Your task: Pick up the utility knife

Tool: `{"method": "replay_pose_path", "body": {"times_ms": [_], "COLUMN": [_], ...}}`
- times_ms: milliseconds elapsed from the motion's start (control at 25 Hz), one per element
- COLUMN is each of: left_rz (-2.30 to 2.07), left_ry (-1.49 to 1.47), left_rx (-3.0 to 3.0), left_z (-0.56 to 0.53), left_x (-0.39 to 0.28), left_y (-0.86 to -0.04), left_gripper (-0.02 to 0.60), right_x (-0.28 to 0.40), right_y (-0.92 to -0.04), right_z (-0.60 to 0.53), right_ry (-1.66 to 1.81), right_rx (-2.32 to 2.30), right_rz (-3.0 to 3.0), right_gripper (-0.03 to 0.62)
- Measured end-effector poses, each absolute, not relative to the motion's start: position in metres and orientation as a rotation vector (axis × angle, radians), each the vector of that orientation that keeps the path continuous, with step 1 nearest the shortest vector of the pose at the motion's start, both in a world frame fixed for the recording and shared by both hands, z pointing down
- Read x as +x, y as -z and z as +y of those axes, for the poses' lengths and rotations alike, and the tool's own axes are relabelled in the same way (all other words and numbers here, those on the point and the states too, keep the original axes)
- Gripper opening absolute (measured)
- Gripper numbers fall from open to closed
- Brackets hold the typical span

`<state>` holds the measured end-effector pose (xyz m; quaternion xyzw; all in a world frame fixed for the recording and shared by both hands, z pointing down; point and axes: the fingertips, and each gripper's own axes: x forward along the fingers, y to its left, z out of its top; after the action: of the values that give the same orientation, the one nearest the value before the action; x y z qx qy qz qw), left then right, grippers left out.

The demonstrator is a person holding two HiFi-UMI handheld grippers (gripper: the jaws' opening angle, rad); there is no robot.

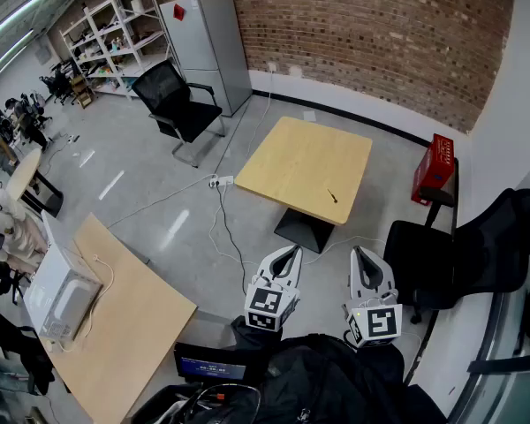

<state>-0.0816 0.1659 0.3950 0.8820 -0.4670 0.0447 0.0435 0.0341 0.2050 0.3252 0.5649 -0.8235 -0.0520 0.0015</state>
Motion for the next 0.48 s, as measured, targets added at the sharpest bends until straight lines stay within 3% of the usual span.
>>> {"method": "replay_pose_path", "body": {"times_ms": [480], "left_rz": [-1.405], "left_ry": [-0.161], "left_rx": [2.742], "left_z": [0.163], "left_x": [-0.06], "left_y": [-0.389], "left_gripper": [0.002], "right_x": [0.043], "right_y": [-0.321], "right_z": [0.204], "right_ry": [0.184], "right_rx": [1.775], "right_rz": [-2.609], "right_gripper": [0.005]}}
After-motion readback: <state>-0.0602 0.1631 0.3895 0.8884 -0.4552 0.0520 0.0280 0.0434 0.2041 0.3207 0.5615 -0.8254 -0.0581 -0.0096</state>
